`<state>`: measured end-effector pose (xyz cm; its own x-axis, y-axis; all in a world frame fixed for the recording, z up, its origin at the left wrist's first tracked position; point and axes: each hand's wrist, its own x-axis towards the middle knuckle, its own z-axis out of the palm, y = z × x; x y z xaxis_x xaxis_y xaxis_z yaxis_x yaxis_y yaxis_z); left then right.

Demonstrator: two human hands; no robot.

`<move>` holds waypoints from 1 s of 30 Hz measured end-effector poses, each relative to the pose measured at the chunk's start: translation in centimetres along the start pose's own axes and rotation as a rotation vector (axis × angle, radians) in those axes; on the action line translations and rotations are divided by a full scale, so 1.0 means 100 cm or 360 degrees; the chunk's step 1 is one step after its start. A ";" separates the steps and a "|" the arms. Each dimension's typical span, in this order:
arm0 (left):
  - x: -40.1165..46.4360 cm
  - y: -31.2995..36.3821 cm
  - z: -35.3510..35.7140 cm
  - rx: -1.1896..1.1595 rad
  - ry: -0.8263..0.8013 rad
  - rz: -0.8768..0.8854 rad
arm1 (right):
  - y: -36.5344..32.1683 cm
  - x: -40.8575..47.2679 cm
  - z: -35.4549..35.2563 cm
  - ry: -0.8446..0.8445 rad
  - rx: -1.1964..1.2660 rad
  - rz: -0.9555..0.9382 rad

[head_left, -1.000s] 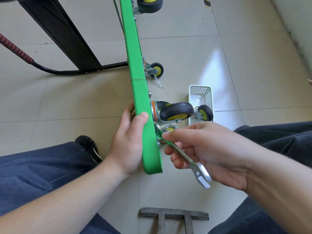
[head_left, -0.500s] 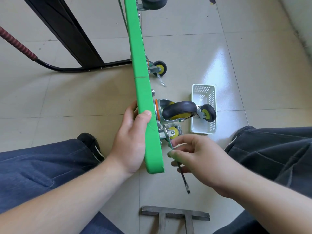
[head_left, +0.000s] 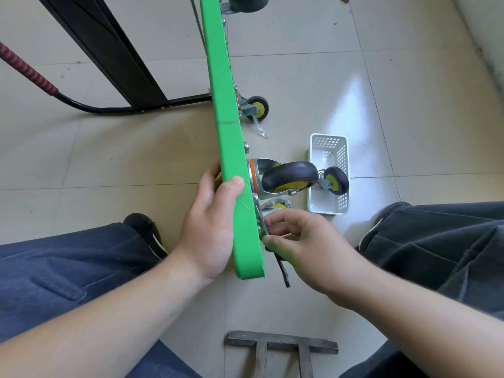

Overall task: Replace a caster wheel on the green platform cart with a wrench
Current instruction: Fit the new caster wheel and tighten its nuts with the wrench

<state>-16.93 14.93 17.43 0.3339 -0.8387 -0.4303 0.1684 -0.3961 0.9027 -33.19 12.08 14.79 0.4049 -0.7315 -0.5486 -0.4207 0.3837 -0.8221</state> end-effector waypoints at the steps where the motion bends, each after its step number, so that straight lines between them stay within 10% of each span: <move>1: 0.000 0.000 0.000 0.0001 -0.0002 -0.0003 | 0.001 0.001 0.001 0.0004 0.0002 -0.0015; 30: 0.002 -0.002 -0.001 0.0009 -0.0028 0.0007 | 0.005 -0.004 0.006 -0.0055 0.0111 0.0037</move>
<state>-16.80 14.89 17.17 0.3185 -0.8466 -0.4264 0.1620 -0.3946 0.9045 -33.11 12.88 14.54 0.4242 -0.7023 -0.5716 -0.3731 0.4396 -0.8170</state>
